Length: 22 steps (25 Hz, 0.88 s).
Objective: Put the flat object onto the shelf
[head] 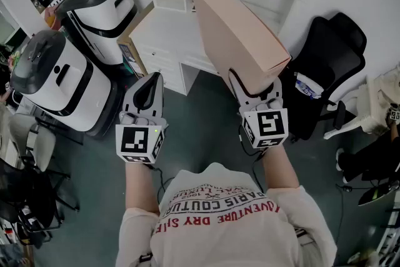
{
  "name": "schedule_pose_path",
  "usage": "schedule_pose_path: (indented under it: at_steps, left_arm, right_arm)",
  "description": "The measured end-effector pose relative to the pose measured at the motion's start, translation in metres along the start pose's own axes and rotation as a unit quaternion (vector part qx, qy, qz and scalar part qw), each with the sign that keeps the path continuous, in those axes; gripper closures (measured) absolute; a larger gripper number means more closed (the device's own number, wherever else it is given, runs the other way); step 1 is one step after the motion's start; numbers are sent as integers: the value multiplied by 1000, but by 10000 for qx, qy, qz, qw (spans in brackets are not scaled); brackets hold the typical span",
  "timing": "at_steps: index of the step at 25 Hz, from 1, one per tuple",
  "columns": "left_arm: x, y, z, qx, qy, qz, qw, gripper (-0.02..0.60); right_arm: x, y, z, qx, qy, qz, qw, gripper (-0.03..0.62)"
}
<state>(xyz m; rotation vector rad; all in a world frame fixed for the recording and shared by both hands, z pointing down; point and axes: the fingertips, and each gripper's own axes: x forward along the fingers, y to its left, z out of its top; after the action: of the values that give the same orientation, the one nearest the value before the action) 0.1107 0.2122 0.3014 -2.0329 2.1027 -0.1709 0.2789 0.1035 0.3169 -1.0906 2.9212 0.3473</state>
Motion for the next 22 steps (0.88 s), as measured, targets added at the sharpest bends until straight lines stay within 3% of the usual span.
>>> schedule_pose_path:
  at_steps: [16, 22]
  left_arm:
    - [-14, 42, -17, -178, -90, -28, 9998, 568]
    - [-14, 67, -38, -294, 59, 45, 9995, 568]
  right_arm:
    - [19, 35, 1, 91, 44, -136, 9999, 296]
    - [40, 50, -1, 198, 37, -49, 9998, 296]
